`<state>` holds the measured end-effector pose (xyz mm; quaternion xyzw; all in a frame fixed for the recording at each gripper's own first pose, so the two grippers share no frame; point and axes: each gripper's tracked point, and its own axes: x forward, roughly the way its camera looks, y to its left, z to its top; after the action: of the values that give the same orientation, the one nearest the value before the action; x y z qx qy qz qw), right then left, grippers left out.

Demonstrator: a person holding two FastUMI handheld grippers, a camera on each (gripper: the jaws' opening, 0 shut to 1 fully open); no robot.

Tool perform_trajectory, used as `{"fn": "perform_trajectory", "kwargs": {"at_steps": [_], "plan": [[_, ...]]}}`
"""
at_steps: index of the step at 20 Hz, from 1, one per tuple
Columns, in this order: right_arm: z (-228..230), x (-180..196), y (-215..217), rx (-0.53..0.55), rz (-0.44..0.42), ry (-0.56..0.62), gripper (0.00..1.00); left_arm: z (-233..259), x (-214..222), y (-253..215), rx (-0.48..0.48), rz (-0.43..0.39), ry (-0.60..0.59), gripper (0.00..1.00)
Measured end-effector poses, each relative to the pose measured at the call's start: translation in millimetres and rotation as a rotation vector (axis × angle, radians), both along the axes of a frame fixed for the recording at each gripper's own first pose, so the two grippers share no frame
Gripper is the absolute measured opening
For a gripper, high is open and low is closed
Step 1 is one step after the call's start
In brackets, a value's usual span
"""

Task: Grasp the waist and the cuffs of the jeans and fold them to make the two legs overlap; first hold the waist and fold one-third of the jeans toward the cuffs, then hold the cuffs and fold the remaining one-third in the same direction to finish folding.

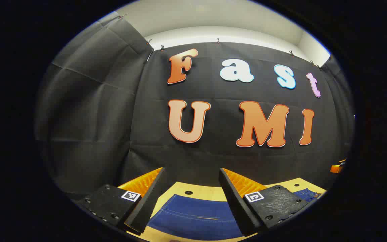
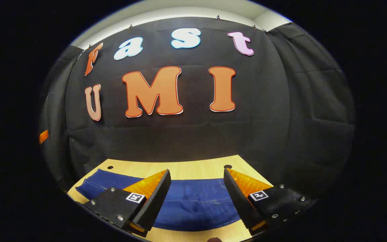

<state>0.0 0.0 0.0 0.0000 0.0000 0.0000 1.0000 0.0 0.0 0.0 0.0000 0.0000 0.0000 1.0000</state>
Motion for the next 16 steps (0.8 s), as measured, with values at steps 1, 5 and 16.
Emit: {"fn": "perform_trajectory", "kwargs": {"at_steps": [1,5,16], "plan": [[5,-3,-1,-0.005,0.000,-0.018,0.98,-3,1,0,0.000,-0.002,0.003,0.94],[6,-13,-11,-0.021,-0.025,-0.023,0.97,-3,0,-4,-0.018,-0.025,0.010,0.94],[18,-26,-29,-0.065,-0.073,-0.058,1.00,-9,0,-4,-0.021,-0.044,0.024,0.94]]}}
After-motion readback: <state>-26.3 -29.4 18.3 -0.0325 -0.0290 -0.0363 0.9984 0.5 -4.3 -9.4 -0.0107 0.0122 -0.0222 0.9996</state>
